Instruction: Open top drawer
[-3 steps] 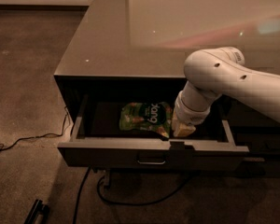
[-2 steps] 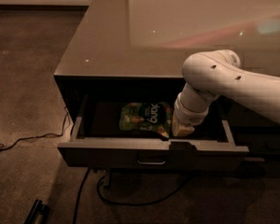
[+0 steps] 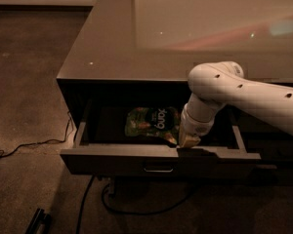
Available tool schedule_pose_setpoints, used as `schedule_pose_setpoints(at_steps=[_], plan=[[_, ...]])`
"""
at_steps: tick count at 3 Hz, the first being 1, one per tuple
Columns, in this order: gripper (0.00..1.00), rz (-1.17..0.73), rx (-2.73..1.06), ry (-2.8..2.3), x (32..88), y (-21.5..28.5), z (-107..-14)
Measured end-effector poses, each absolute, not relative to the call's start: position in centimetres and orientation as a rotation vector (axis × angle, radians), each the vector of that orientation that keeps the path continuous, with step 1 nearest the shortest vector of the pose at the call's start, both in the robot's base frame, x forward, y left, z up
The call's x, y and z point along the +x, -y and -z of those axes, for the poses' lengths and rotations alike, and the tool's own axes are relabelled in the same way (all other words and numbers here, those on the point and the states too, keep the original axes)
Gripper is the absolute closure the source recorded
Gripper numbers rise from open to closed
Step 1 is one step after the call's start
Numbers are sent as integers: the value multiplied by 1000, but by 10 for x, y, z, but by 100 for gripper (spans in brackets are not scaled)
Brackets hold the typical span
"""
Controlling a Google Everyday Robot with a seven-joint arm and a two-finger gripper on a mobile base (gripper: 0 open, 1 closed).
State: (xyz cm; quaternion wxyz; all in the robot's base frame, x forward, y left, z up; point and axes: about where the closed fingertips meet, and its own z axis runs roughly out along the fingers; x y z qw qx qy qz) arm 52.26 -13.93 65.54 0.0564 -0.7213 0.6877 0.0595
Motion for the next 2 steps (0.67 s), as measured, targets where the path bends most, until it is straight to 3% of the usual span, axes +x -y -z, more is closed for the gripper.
schedule_pose_setpoints(at_steps=[2], plan=[[100,-214,-2197,-2106,519,141,-643]])
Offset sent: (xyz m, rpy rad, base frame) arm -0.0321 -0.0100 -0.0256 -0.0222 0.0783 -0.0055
